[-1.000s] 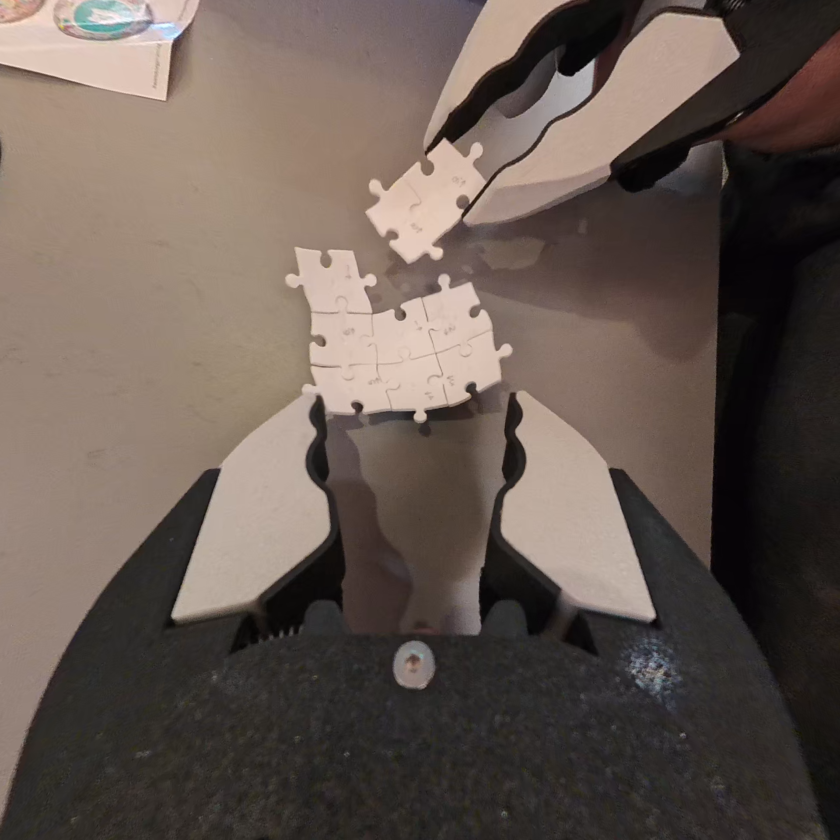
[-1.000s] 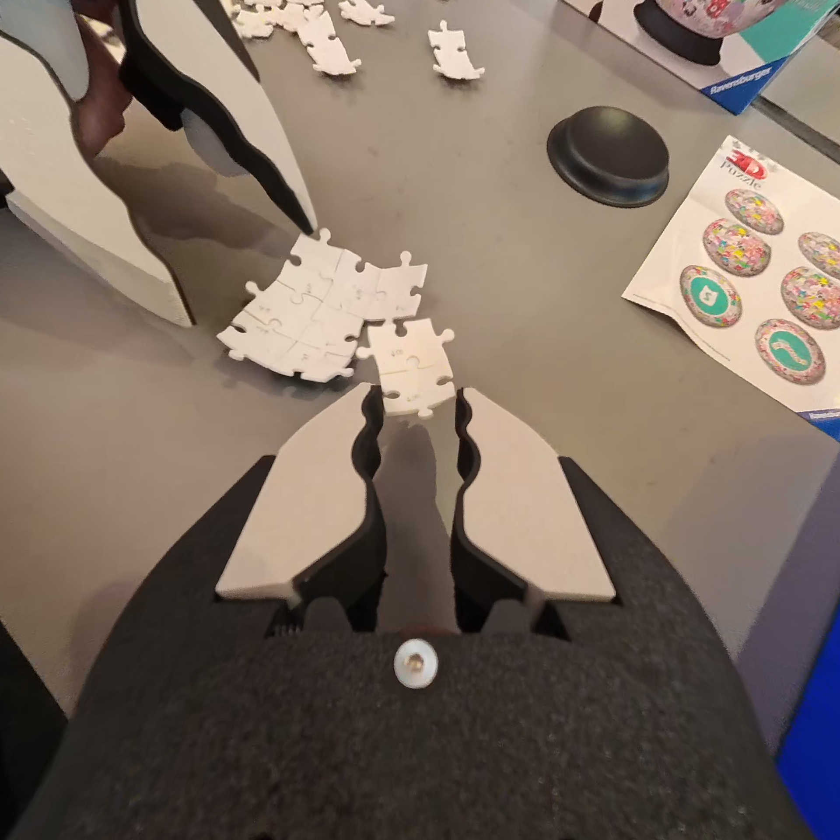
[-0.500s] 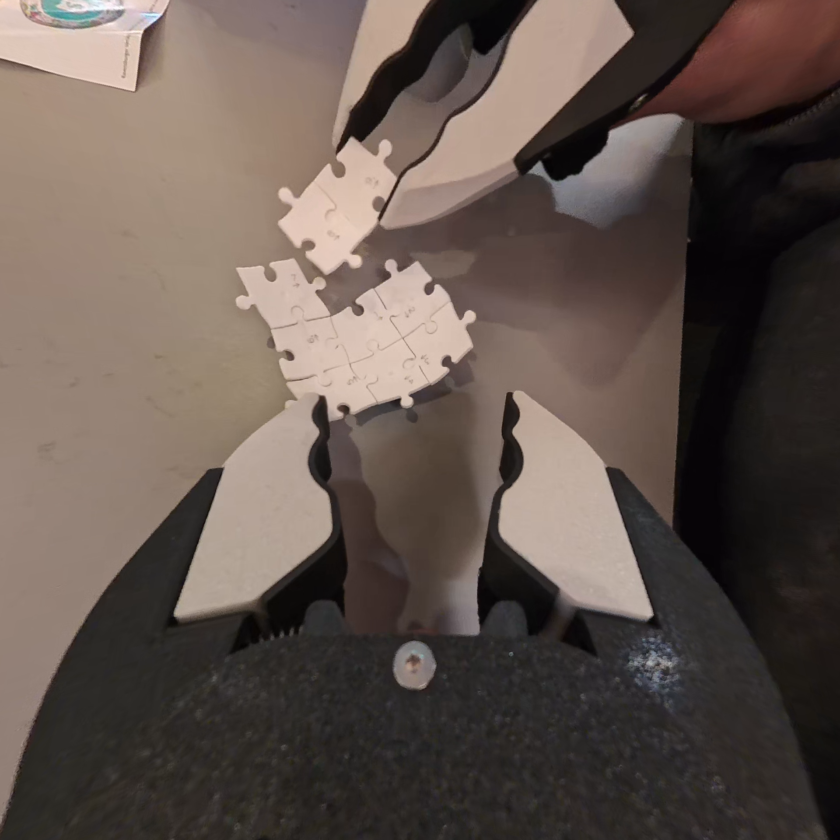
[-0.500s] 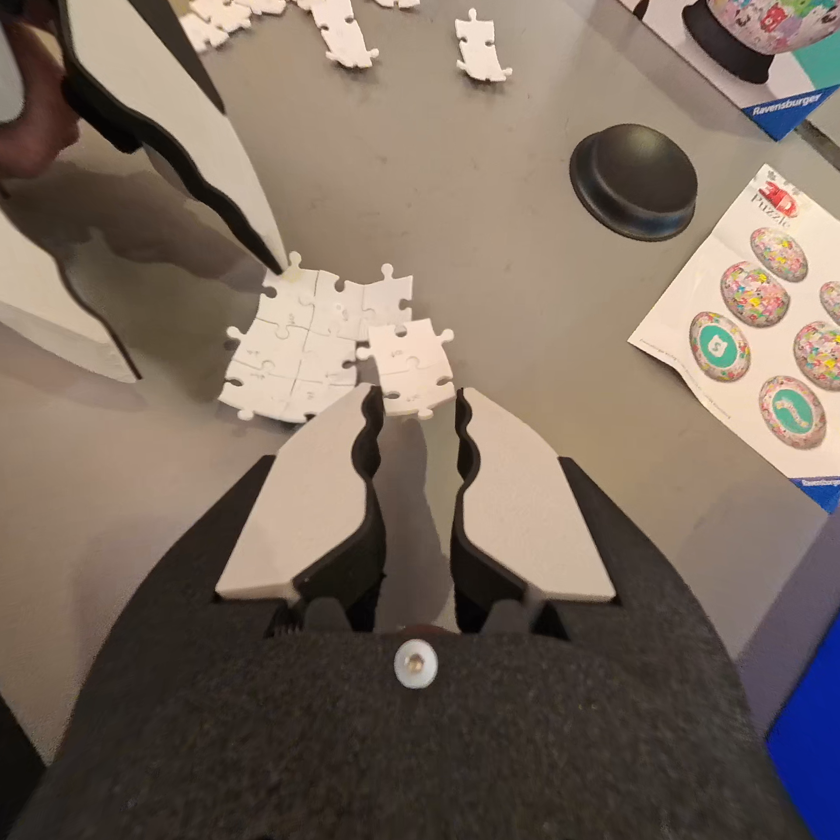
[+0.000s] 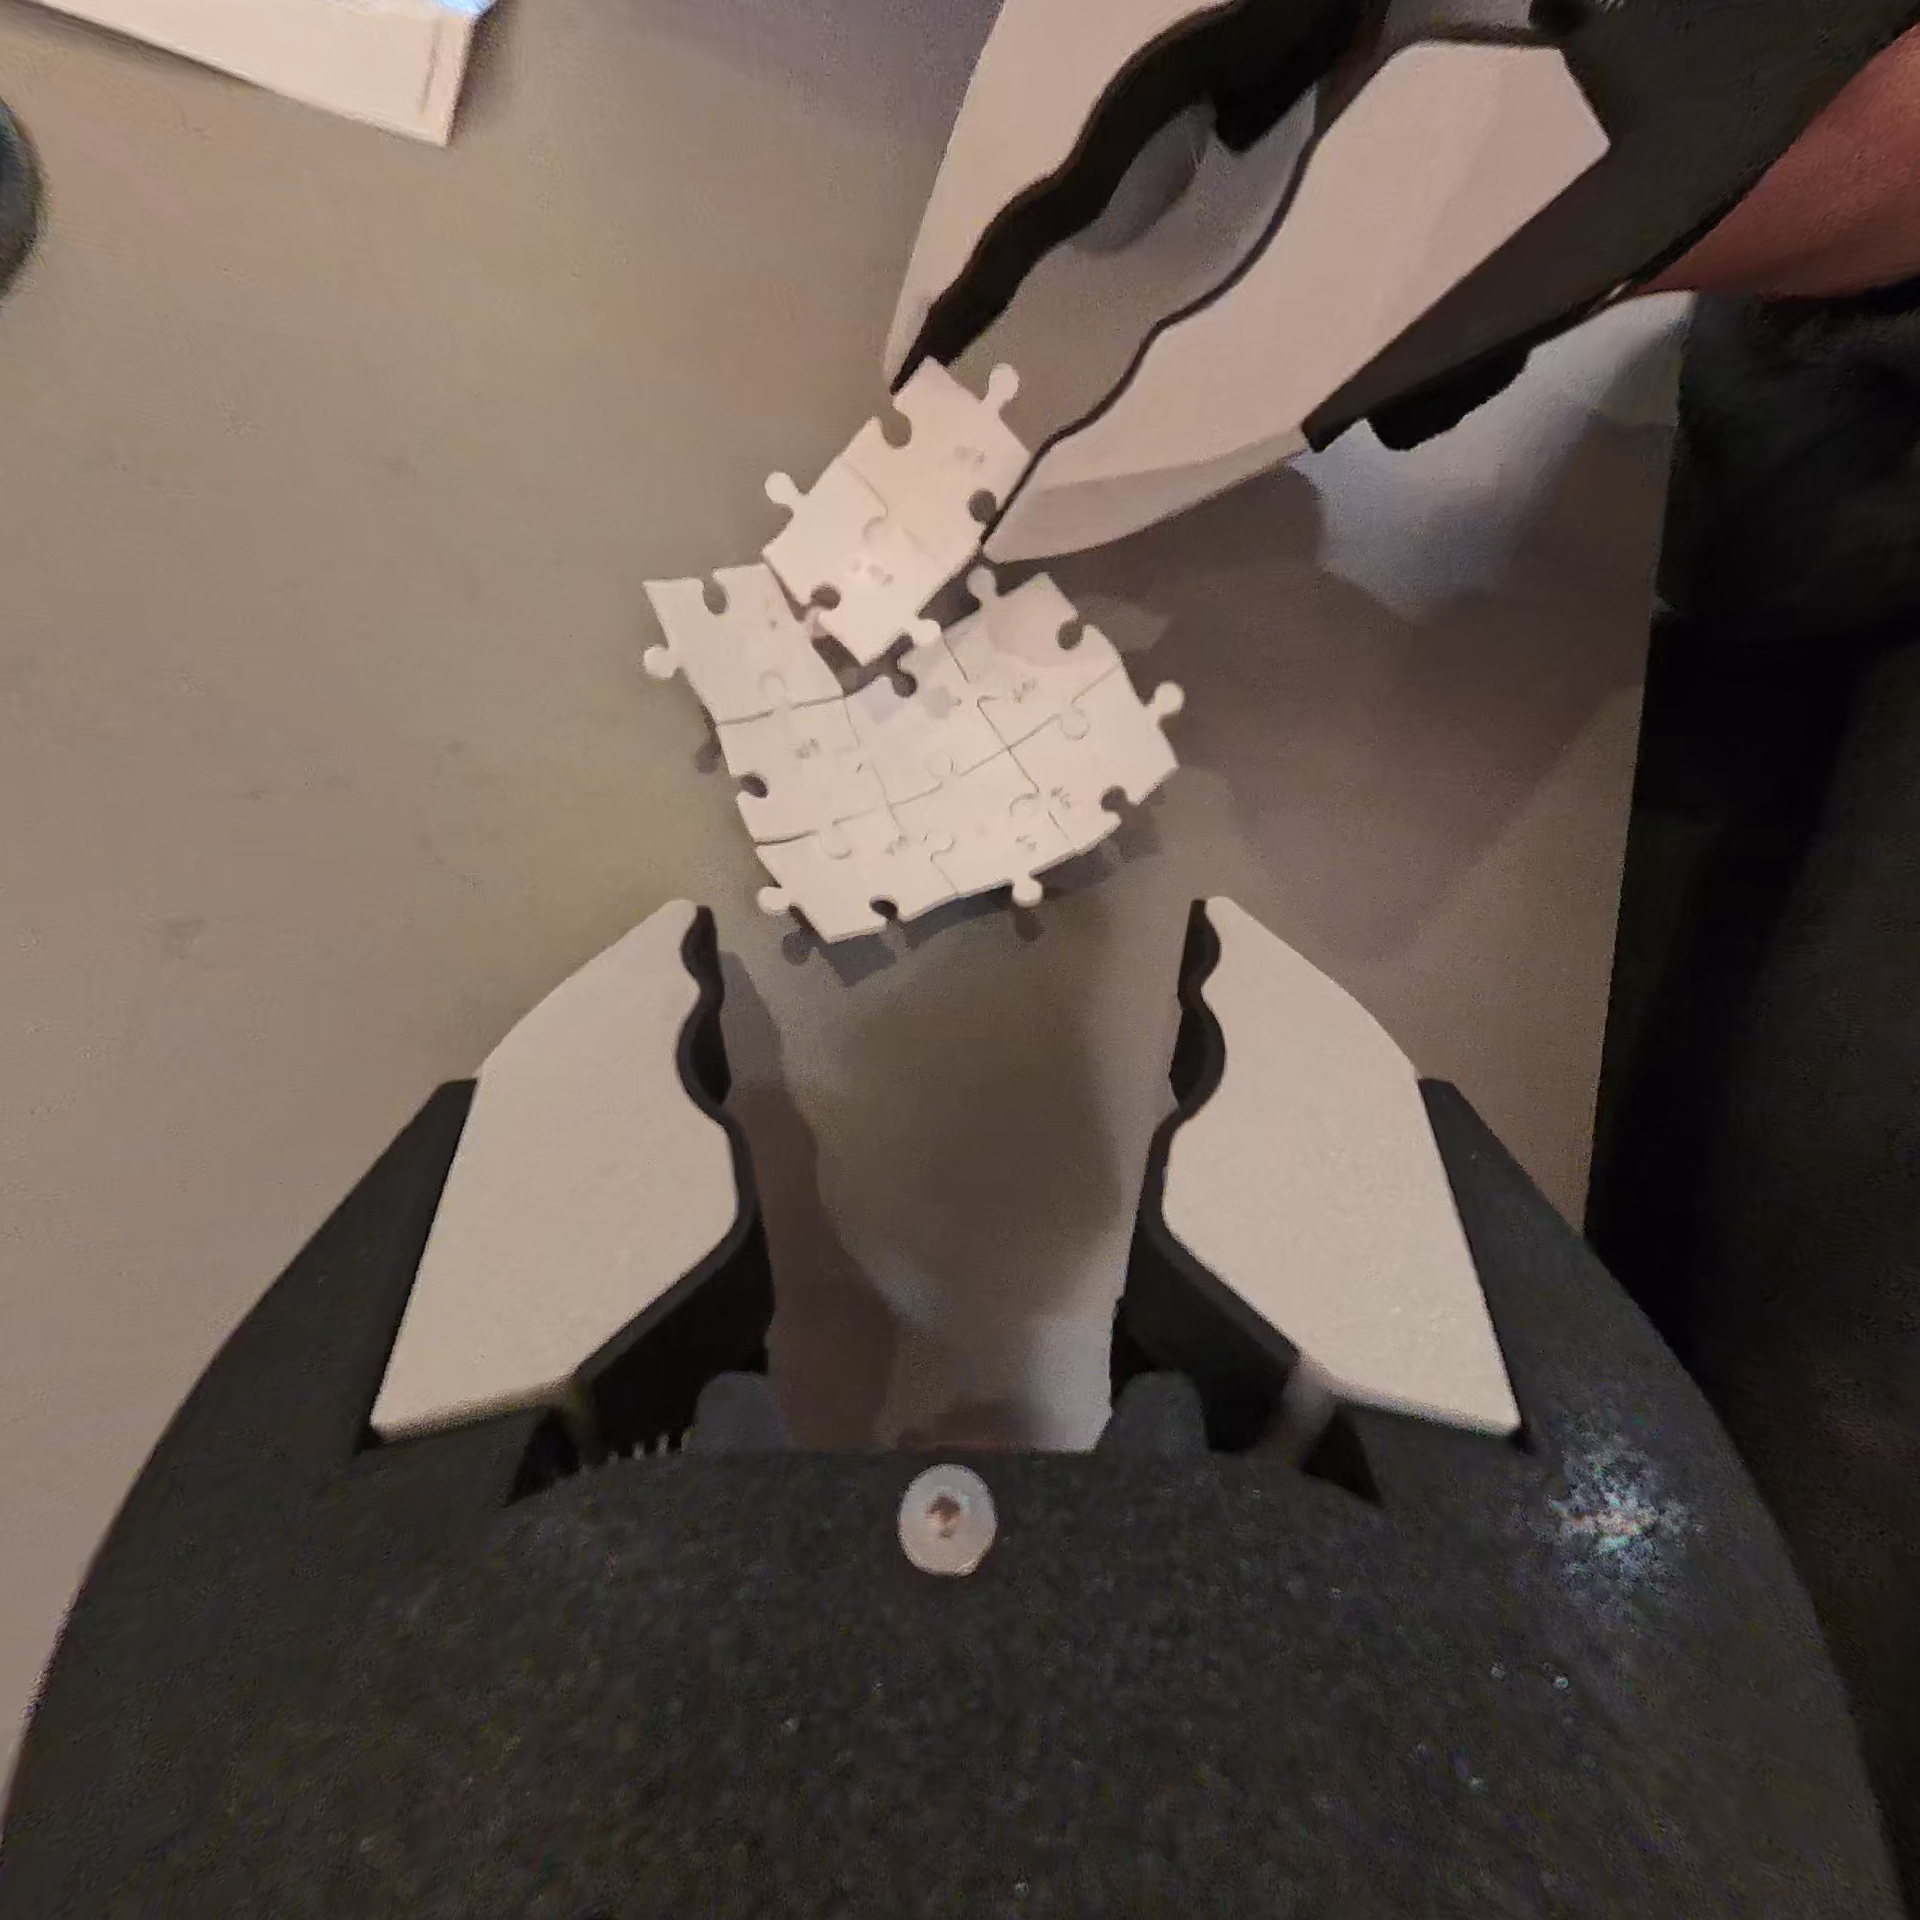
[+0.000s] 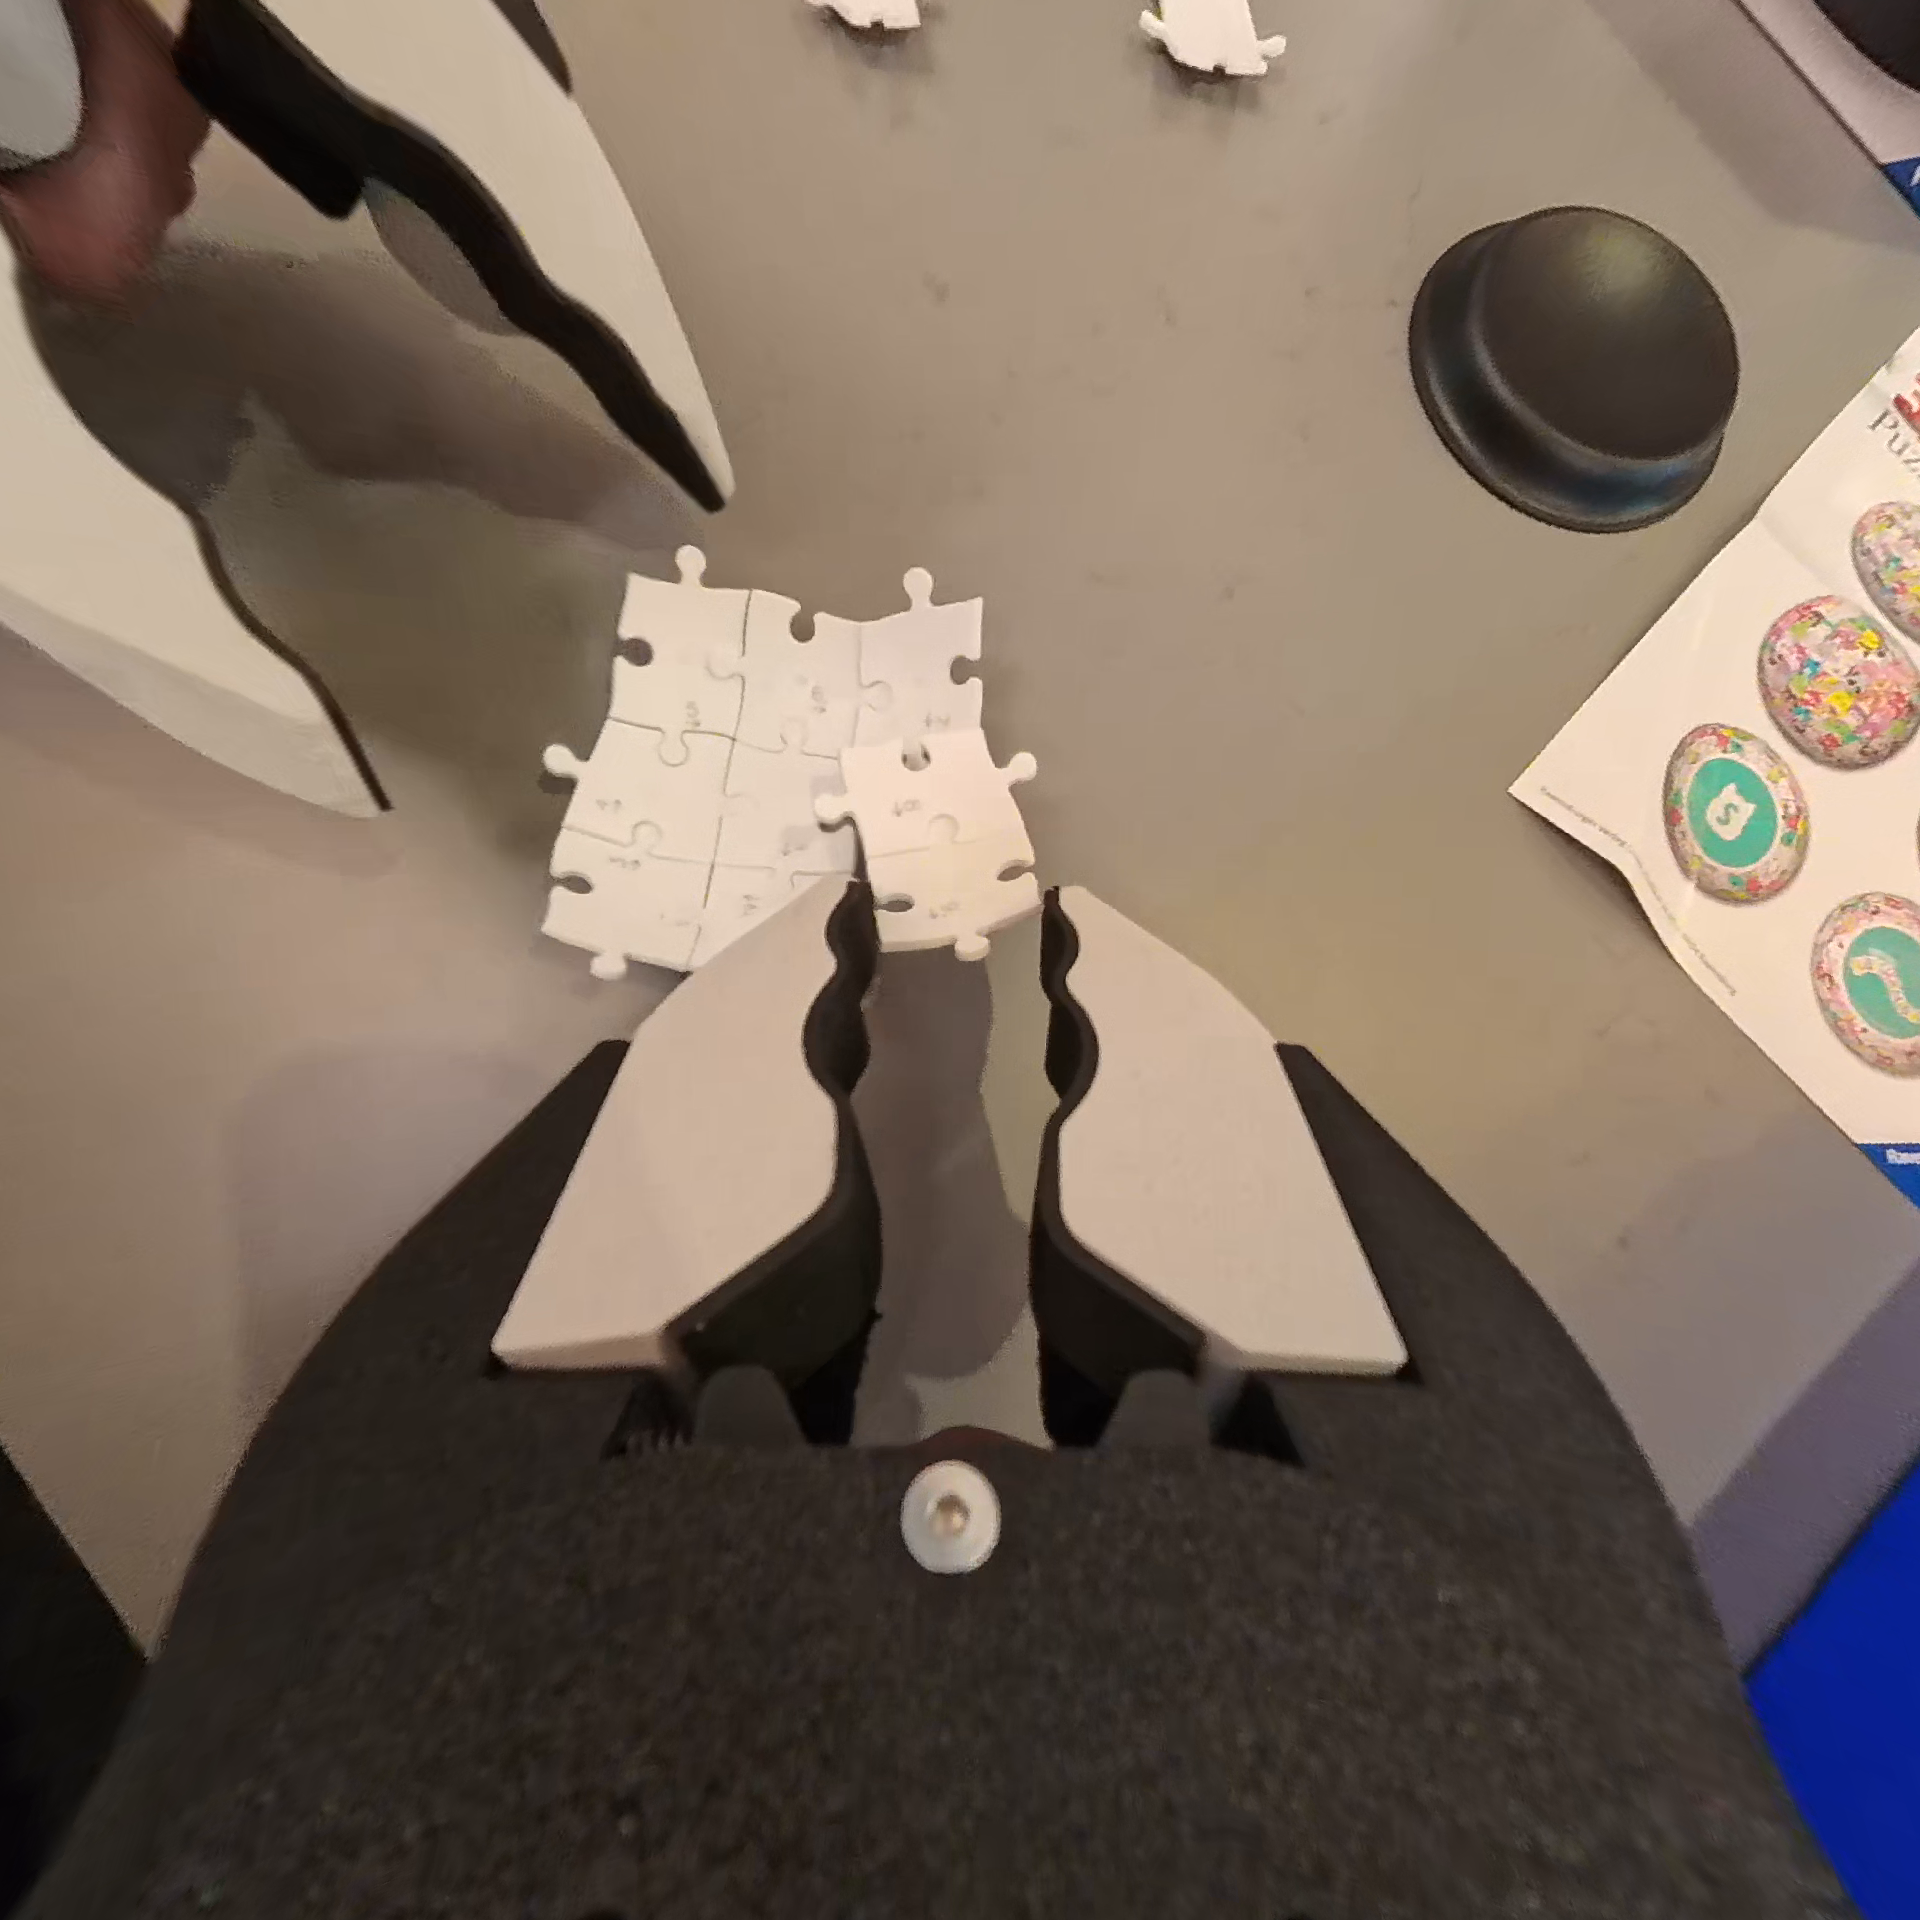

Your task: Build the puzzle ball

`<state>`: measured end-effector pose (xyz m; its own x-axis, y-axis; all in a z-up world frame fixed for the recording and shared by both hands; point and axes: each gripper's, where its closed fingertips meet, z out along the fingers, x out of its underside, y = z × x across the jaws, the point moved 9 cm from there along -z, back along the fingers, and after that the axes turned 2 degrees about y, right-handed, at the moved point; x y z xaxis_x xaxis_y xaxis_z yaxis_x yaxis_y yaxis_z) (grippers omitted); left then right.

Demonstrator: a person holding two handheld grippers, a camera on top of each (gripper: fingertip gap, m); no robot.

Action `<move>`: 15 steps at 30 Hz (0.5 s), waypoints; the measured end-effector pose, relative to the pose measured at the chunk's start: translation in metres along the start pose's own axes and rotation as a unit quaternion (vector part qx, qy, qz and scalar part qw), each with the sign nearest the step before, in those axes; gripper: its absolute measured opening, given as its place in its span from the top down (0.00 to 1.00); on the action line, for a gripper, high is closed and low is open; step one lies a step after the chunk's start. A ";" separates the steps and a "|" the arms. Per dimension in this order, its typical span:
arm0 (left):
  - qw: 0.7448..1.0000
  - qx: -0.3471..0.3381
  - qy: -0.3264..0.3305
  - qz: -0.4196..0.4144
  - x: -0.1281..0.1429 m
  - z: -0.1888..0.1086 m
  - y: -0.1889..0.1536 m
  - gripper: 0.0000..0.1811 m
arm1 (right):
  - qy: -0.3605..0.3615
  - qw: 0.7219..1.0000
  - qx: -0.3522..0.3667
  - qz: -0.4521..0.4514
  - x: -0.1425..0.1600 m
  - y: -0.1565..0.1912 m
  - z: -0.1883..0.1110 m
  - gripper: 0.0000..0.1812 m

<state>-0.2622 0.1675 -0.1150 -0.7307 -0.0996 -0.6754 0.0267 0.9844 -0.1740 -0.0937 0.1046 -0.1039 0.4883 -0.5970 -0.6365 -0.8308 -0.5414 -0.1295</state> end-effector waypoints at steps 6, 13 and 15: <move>1.000 0.021 0.010 0.001 0.002 0.006 -0.008 0.55 | 0.011 1.000 0.005 -0.022 -0.002 0.000 0.005 0.83; 1.000 0.024 0.012 0.002 0.000 0.008 -0.010 0.55 | 0.028 0.999 -0.002 -0.035 0.002 -0.001 0.012 0.83; 1.000 0.026 0.012 0.002 0.000 0.009 -0.010 0.56 | 0.026 0.999 -0.004 -0.035 0.002 -0.001 0.013 0.83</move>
<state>-0.2565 0.1564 -0.1195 -0.7463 -0.0926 -0.6591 0.0643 0.9756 -0.2099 -0.0951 0.1118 -0.1147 0.5579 -0.5873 -0.5864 -0.7924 -0.5870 -0.1659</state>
